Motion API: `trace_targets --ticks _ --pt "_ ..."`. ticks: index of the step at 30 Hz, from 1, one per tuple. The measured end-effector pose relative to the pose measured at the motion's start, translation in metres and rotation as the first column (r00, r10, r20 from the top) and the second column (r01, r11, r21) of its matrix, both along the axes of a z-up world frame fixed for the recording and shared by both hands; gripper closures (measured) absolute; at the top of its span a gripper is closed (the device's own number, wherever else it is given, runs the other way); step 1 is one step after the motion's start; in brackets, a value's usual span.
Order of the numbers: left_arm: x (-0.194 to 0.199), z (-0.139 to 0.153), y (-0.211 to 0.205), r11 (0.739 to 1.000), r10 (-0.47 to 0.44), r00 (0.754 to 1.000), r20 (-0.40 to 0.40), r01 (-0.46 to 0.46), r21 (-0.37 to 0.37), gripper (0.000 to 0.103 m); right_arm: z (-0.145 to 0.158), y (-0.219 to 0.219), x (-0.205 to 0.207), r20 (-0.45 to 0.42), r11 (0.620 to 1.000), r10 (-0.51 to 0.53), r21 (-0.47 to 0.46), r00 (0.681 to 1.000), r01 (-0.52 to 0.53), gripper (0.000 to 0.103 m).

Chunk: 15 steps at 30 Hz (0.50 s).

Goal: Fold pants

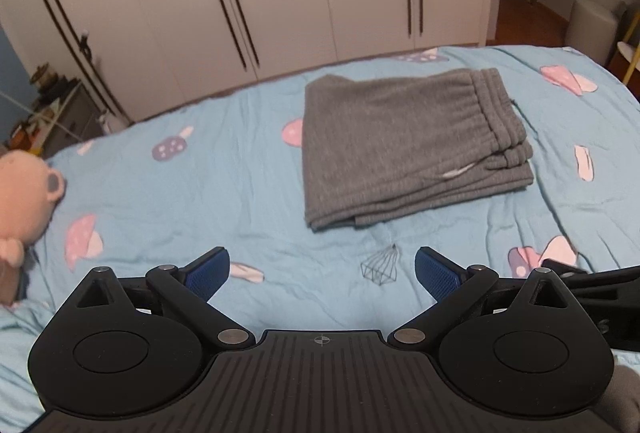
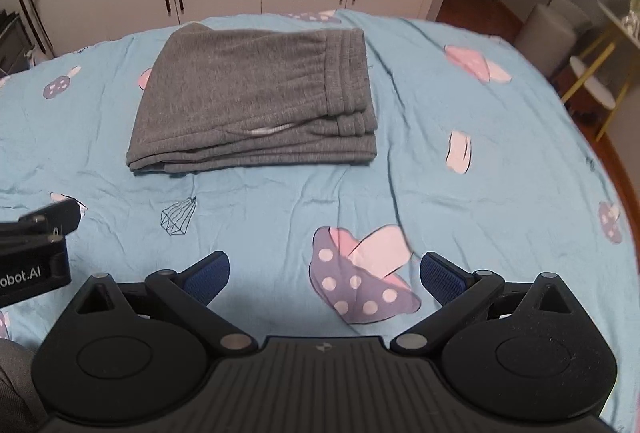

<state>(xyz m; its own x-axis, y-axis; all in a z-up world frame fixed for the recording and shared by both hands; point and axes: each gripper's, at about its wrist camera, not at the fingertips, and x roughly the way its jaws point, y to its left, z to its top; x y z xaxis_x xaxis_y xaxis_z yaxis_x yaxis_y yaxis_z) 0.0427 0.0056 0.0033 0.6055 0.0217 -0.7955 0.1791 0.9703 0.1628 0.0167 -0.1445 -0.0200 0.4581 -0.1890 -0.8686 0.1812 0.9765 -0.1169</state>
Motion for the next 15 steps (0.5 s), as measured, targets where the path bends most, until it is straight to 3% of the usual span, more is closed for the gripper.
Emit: trace_targets --ticks 5,8,15 --pt "0.017 0.003 0.007 0.998 0.047 0.998 -0.037 -0.048 -0.049 0.001 0.008 0.006 0.01 -0.006 1.0 0.006 0.013 1.0 -0.006 0.001" --pt "0.031 -0.002 0.012 0.995 0.089 0.993 -0.081 -0.092 -0.038 0.001 0.009 0.007 0.02 -0.012 1.0 0.019 0.024 1.0 -0.019 0.001" --pt "0.057 -0.016 0.009 0.995 0.093 0.974 -0.207 -0.099 -0.016 0.001 0.012 0.001 0.048 -0.042 0.998 0.021 0.059 0.999 -0.018 0.001"
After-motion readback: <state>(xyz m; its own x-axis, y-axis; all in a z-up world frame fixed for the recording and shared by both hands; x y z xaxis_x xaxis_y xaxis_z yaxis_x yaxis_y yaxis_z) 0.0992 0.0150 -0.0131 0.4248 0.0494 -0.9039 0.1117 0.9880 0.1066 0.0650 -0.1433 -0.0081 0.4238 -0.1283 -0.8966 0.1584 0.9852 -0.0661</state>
